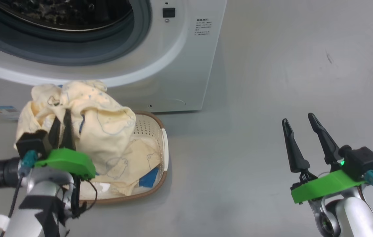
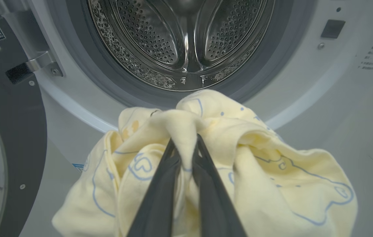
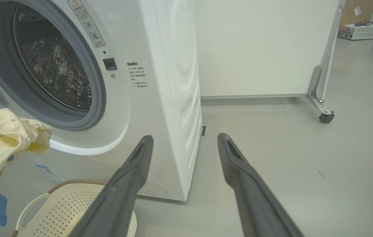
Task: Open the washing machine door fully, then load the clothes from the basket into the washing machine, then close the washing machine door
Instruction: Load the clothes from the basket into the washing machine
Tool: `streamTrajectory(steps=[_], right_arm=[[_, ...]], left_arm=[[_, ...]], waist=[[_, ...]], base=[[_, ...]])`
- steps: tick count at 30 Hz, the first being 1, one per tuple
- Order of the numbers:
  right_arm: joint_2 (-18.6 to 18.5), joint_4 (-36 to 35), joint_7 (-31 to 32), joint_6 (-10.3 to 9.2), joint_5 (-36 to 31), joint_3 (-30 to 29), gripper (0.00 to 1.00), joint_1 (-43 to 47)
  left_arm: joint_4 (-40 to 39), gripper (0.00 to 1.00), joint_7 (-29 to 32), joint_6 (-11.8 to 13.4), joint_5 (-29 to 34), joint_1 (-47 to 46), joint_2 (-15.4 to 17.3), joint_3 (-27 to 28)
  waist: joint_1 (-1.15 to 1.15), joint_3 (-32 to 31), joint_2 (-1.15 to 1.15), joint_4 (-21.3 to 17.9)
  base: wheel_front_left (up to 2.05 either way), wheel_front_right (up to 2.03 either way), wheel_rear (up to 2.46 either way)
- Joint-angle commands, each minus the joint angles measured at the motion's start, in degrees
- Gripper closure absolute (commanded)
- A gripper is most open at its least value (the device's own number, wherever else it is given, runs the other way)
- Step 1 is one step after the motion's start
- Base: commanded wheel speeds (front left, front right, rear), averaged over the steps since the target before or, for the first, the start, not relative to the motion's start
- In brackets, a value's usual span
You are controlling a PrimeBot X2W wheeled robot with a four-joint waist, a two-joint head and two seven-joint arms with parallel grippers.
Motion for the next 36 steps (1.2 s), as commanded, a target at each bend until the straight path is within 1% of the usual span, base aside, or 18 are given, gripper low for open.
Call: streamTrajectory(steps=[1, 5, 10, 18, 23, 29, 31, 36], right_arm=[[-0.4, -1.5, -0.5, -0.16, 0.5, 1.3, 0.00, -1.9], [-0.4, -1.3, -0.7, -0.16, 1.4, 1.7, 0.00, -3.7], [-0.4, -1.6, -0.8, -0.16, 2.5, 2.2, 0.00, -6.0], [-0.4, -2.6, -0.8, -0.16, 4.6, 3.1, 0.00, -8.5], [-0.4, -2.7, -0.8, -0.16, 5.8, 4.2, 0.00, -9.8], [-0.4, -3.0, -0.8, -0.16, 7.2, 5.4, 0.00, -11.4], [-0.4, -3.0, -0.8, -0.16, 7.8, 6.4, 0.00, -12.3], [-0.4, -3.2, -0.8, -0.16, 8.6, 7.4, 0.00, -13.2]], left_arm=[[-1.5, 1.00, -0.2, -0.2, -0.2, -2.9, 2.1, 2.7], [2.6, 1.00, 1.2, -1.9, -0.8, -9.4, 3.0, 3.2], [7.6, 1.00, 5.3, -3.9, -2.0, -18.1, 5.0, 4.1], [13.4, 1.00, 15.2, -6.5, -3.1, -31.5, 9.6, 4.8], [15.4, 1.00, 20.9, -7.9, -2.8, -39.6, 12.9, 4.7], [17.3, 1.00, 26.8, -10.1, -2.4, -47.8, 15.4, 3.8], [17.9, 1.00, 27.0, -10.6, -1.8, -51.4, 16.2, 3.4], [19.3, 1.00, 23.6, -10.7, 0.3, -56.4, 17.4, 2.9]], waist=[[-0.01, 2.4, 0.00, -1.4], [-0.01, 5.9, 0.00, -2.8], [-0.01, 9.7, 0.00, -4.5], [-0.01, 14.7, 0.00, -6.9], [-0.01, 17.9, 0.00, -8.5], [-0.01, 21.9, 0.00, -10.2], [-0.01, 23.4, 0.00, -11.1], [-0.01, 25.1, 0.00, -12.3]], base=[[0.00, 0.00, 0.00], [0.00, 0.00, 0.00], [0.00, 0.00, 0.00], [0.00, 0.00, 0.00], [0.00, 0.00, 0.00], [0.00, 0.00, 0.00], [0.00, 0.00, 0.00], [0.00, 0.00, 0.00]])
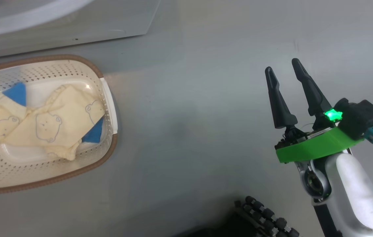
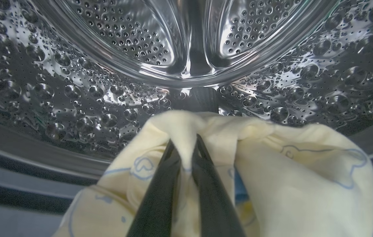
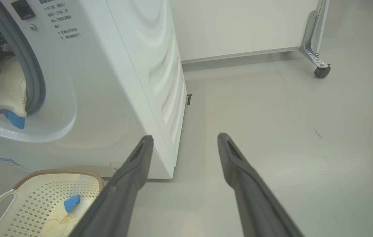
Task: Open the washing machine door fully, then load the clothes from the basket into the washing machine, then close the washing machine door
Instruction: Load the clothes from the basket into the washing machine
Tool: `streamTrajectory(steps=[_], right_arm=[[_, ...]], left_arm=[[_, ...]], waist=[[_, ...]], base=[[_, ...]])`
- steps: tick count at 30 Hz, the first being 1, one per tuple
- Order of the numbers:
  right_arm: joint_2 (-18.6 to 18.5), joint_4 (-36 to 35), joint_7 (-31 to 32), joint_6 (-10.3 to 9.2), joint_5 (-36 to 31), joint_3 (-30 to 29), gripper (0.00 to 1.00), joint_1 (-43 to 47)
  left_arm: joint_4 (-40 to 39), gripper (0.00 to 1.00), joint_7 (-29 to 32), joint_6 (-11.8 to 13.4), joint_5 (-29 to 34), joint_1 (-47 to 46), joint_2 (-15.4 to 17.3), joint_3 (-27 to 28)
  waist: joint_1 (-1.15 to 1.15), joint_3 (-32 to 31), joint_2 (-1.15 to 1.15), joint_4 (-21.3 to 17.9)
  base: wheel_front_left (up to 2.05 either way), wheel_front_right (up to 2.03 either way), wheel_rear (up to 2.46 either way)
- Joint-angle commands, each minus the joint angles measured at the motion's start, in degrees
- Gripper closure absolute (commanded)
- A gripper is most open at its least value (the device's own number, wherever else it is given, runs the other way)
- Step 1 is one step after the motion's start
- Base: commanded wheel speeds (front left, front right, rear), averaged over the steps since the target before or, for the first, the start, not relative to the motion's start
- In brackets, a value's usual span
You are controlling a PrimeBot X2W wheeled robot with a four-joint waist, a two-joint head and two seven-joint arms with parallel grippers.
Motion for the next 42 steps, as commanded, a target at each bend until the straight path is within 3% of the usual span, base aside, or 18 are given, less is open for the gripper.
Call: streamTrajectory(steps=[1, 10, 16, 21, 22, 23, 35, 42], right_arm=[[-0.4, -1.8, -0.5, -0.16, 0.7, 1.1, 0.00, 0.2], [-0.4, -2.1, -0.5, -0.16, 2.3, 2.2, 0.00, -0.9], [-0.4, -2.3, -0.5, -0.16, 3.4, 3.0, 0.00, -1.6], [-0.4, -2.1, -0.5, -0.16, 3.9, 3.2, 0.00, -2.0], [-0.4, -2.1, -0.5, -0.16, 4.0, 3.2, 0.00, -2.1], [-0.4, -2.1, -0.5, -0.16, 4.0, 3.2, 0.00, -2.1], [-0.4, -1.8, -0.5, -0.16, 3.3, 2.5, 0.00, -2.4], [-0.4, -1.7, -0.5, -0.16, 2.3, 1.5, 0.00, -2.2]], left_arm=[[-1.6, 1.00, -1.6, 0.0, 1.2, -3.6, 3.7, 1.1], [-0.1, 1.00, -13.2, 1.6, 6.2, -11.1, 5.6, 0.1], [2.6, 1.00, -20.6, 4.0, 9.4, -15.3, 6.8, -0.5], [6.5, 1.00, -19.7, 4.9, 7.9, -16.0, 5.7, 0.2], [7.0, 0.66, -19.2, 5.0, 7.7, -15.9, 5.5, 0.2], [7.4, 0.03, -18.8, 5.1, 7.7, -15.7, 5.3, 0.0], [5.7, 0.00, -15.1, 6.5, 4.9, -10.5, 3.3, 0.0], [2.9, 0.00, -16.2, 7.7, 3.3, -4.3, 2.6, 0.4]], waist=[[-0.01, 0.9, 0.00, -0.9], [-0.01, 3.5, 0.00, -2.6], [-0.01, 5.2, 0.00, -3.9], [-0.01, 6.1, 0.00, -4.2], [-0.01, 6.2, 0.00, -4.1], [-0.01, 6.2, 0.00, -4.1], [-0.01, 5.6, 0.00, -2.6], [-0.01, 4.0, 0.00, -0.8]], base=[[0.00, 0.00, 0.00], [0.00, 0.00, 0.00], [0.00, 0.00, 0.00], [0.00, 0.00, 0.00], [0.00, 0.00, 0.00], [0.00, 0.00, 0.00], [0.00, 0.00, 0.00], [0.00, 0.00, 0.00]])
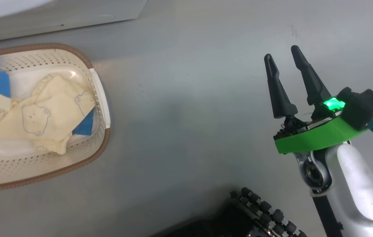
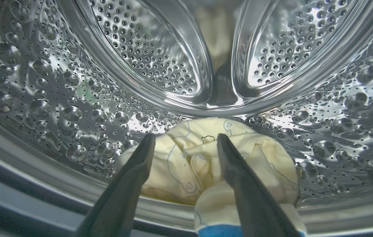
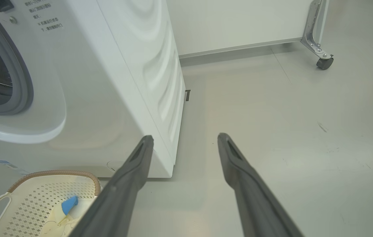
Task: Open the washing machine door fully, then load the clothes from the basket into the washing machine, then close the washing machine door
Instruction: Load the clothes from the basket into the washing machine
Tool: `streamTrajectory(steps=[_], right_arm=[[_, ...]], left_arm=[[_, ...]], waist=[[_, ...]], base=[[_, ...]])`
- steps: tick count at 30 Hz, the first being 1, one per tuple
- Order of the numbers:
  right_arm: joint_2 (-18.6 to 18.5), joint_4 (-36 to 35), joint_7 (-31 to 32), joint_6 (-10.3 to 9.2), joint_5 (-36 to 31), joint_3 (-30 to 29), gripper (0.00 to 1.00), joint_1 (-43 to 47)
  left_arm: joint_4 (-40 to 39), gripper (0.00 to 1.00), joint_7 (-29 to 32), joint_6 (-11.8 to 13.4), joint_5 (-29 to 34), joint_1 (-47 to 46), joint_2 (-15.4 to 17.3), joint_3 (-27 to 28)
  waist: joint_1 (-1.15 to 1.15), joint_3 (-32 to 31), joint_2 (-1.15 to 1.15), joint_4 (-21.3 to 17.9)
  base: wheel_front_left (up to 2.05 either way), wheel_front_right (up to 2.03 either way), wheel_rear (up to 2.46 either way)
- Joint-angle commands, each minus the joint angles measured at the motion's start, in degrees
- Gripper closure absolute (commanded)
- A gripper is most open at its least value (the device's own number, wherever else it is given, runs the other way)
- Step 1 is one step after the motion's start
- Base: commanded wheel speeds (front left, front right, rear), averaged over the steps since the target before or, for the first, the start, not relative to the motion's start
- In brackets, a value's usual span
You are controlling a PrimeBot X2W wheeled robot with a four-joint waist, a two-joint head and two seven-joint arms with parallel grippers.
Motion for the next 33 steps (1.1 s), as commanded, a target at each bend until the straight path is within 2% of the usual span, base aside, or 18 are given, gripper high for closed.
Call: streamTrajectory(steps=[1, 13, 21, 29, 33], right_arm=[[-0.4, -1.4, -0.5, -0.16, -0.6, 0.1, 0.00, 0.8], [-0.4, -1.5, -0.5, -0.16, -3.0, -2.2, 0.00, 2.7], [-0.4, -1.0, -0.5, -0.16, -5.5, -3.1, 0.00, 5.1], [-0.4, -0.1, -0.5, -0.16, -7.7, -3.9, 0.00, 8.3], [-0.4, 0.2, -0.5, -0.16, -8.8, -4.6, 0.00, 10.2]], left_arm=[[-2.8, 0.00, -1.0, 0.6, 0.0, 1.5, 2.1, 1.1], [-12.0, 0.00, -8.8, 3.8, -2.9, 18.8, -0.7, 1.8], [-24.5, 0.00, -13.7, 9.0, -3.8, 34.8, -3.4, 2.6], [-36.9, 0.00, -15.1, 13.6, -3.2, 51.5, -6.1, 2.7], [-41.2, 0.00, -15.3, 15.0, -2.5, 58.9, -7.6, 2.0]], waist=[[0.00, -1.0, 0.00, 0.9], [0.00, -6.3, 0.00, 4.5], [0.00, -11.8, 0.00, 7.0], [0.00, -18.4, 0.00, 8.7], [0.00, -21.5, 0.00, 9.7]], base=[[0.00, 0.00, 0.00], [0.00, 0.00, 0.00], [0.00, 0.00, 0.00], [0.00, 0.00, 0.00], [0.00, 0.00, 0.00]])
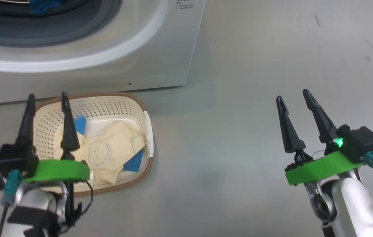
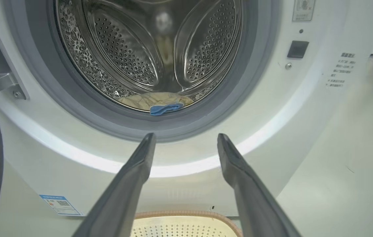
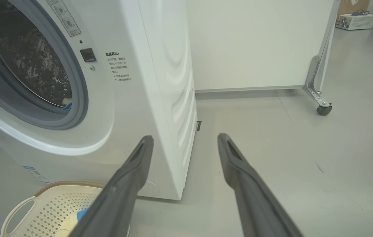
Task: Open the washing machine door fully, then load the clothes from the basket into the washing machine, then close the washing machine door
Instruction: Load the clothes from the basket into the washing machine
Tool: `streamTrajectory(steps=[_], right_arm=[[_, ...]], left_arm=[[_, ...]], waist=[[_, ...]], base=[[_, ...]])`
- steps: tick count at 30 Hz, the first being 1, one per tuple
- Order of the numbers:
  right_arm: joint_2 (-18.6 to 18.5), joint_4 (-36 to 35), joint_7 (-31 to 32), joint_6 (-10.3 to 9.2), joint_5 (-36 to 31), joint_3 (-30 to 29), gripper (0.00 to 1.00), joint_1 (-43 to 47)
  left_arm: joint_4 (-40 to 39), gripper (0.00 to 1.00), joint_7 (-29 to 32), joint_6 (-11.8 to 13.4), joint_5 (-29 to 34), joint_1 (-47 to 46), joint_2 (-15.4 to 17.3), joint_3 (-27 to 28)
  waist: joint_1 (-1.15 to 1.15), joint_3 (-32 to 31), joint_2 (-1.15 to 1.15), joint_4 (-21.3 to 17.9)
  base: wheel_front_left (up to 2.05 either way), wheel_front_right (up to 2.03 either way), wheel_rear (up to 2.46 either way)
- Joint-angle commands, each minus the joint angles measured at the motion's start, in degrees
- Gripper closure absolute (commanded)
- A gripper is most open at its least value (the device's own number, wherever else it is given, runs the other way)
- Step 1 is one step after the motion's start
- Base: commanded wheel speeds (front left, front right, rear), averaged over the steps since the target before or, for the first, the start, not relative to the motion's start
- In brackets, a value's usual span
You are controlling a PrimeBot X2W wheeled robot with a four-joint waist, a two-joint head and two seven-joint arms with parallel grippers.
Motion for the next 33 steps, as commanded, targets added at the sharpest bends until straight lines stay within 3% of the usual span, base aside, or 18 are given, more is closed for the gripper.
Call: streamTrajectory(steps=[1, 6, 13, 33], right_arm=[[-0.4, -1.4, -0.5, -0.16, -0.6, 0.5, 0.00, 1.0], [-0.4, -1.1, -0.5, -0.16, -1.8, -1.0, 0.00, 3.8], [-0.4, -0.7, -0.5, -0.16, -3.9, -1.7, 0.00, 7.9], [-0.4, -3.5, 2.5, -0.16, -4.6, -1.3, 0.00, 13.8]], left_arm=[[-2.4, 0.00, -0.6, 7.2, 0.8, 0.4, 0.8, 1.9], [-4.4, 0.00, -0.6, 8.2, 1.9, 7.0, -1.4, 0.9], [-3.9, 0.00, -0.6, 7.1, 2.4, 13.9, -3.9, 0.3], [-2.6, 0.00, -0.6, 5.6, 4.1, 19.2, -6.8, 1.0]], waist=[[0.01, -2.3, -0.01, 1.3], [0.01, -6.5, -0.01, 3.1], [0.01, -12.8, -0.01, 5.3], [0.01, -20.2, -0.01, 7.1]], base=[[0.00, 0.00, 0.00], [0.00, 0.00, 0.00], [0.00, 0.00, 0.00], [0.00, 0.00, 0.00]])
